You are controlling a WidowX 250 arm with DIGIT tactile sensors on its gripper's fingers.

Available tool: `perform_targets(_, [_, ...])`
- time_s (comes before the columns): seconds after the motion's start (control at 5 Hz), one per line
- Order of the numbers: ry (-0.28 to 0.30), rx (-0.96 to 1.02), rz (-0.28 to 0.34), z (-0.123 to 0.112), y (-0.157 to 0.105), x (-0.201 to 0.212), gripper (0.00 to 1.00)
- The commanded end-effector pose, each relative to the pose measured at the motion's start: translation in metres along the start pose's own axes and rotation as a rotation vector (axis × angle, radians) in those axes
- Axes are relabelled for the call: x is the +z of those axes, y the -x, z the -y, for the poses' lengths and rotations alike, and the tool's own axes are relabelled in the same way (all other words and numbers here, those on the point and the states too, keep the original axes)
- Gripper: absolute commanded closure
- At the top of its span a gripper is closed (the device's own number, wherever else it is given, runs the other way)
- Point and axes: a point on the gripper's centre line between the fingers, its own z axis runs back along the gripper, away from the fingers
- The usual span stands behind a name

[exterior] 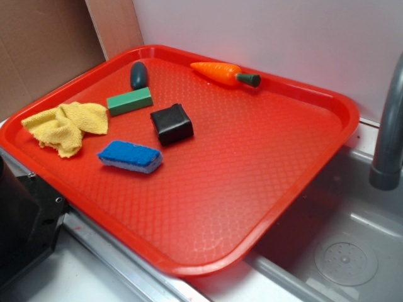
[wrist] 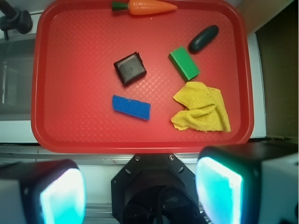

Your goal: Grab the plastic pickle.

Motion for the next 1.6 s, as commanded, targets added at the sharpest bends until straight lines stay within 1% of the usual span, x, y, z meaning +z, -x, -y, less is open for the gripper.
perform_targets(0.0, [0.0,0.0,0.0,0.0,0.0,0.0,0.0])
perform_targets(0.2, [-0.026,0.142,0.033,-0.013,-0.014,-0.009,0.0])
perform_targets(0.4, [-0.049,0.273,0.036,-0.031,-0.031,-0.024,0.0])
perform_targets(0.6, [-0.087,0.455,0.052,-0.06,-0.053,-0.048,0.0])
perform_targets(0.8, [-0.081,0.584,0.067,-0.089,-0.074,-0.073,0.0])
perform_targets(1.0, [-0.109,0.701,0.114,-0.104,-0.084,-0.091,0.0])
perform_targets(1.2, [-0.159,0.78,0.188,-0.119,-0.093,-0.114,0.0])
perform_targets(1.4, [-0.195,0.814,0.203,-0.137,-0.111,-0.146,0.0])
